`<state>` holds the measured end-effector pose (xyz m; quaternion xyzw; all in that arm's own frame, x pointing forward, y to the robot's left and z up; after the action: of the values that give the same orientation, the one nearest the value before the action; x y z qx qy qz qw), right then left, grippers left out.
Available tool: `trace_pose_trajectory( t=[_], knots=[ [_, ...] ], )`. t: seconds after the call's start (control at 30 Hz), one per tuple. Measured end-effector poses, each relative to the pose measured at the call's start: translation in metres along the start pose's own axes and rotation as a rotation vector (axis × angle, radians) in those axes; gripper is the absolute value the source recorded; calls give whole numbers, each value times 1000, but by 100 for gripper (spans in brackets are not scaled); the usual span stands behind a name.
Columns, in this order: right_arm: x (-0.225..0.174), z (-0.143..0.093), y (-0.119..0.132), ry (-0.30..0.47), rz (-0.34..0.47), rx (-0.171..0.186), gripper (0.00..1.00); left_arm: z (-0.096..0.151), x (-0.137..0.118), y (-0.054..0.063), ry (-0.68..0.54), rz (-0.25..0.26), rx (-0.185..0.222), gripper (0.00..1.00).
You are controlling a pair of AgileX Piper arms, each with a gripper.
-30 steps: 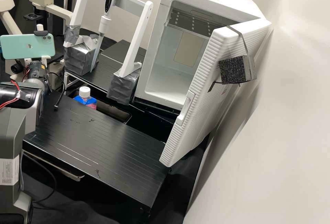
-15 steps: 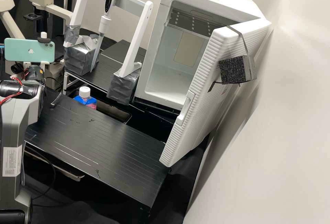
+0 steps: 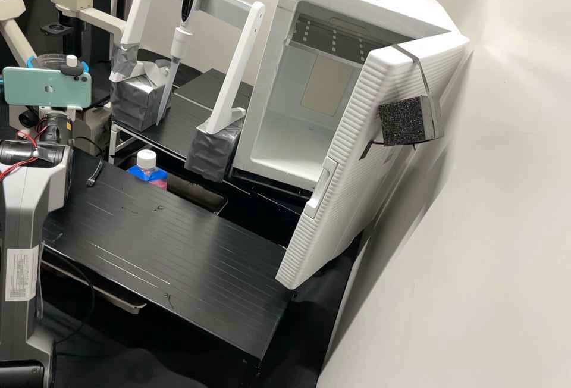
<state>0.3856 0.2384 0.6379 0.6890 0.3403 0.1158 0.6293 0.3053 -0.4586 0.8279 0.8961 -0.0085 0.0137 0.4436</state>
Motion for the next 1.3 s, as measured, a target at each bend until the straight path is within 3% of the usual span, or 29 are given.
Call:
trace_pose_trajectory(
  t=[0.3, 0.8, 1.3],
  knots=[
    [10, 8, -6, -23, -18, -1, 0, 0, 0, 0, 0, 0, 0, 100],
    [26, 30, -22, -93, -68, -38, 0, 0, 0, 0, 0, 0, 0, 100],
    [43, 34, -15, -121, -66, -43, 0, 0, 0, 0, 0, 0, 0, 100]
  ],
)
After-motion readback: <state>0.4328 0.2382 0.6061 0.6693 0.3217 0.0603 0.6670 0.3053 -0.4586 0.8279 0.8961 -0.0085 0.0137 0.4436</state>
